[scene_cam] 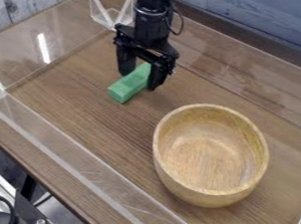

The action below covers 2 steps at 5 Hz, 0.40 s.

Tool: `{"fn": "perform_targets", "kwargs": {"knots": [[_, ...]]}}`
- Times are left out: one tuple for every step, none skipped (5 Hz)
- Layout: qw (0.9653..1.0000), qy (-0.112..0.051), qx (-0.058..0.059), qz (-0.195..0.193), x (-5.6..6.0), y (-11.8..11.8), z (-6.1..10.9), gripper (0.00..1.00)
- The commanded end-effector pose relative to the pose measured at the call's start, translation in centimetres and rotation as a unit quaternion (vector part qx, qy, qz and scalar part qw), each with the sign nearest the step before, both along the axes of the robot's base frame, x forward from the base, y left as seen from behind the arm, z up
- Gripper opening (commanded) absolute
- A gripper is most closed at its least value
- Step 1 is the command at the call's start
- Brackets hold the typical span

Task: Put the green block in the brown bowl

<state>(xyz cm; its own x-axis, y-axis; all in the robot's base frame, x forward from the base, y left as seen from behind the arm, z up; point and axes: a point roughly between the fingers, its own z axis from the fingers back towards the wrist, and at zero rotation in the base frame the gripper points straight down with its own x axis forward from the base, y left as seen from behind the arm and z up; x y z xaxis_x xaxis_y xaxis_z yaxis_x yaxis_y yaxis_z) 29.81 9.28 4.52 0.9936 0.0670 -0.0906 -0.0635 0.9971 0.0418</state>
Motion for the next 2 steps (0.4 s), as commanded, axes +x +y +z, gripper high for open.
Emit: {"fn": "perform_targets", "kwargs": {"knots": [[0.9996,-0.027,0.009,0.002,0.65,0.46,1.44,1.0],[0.9996,-0.028,0.009,0.003,0.58,0.54,1.42,1.0]]}}
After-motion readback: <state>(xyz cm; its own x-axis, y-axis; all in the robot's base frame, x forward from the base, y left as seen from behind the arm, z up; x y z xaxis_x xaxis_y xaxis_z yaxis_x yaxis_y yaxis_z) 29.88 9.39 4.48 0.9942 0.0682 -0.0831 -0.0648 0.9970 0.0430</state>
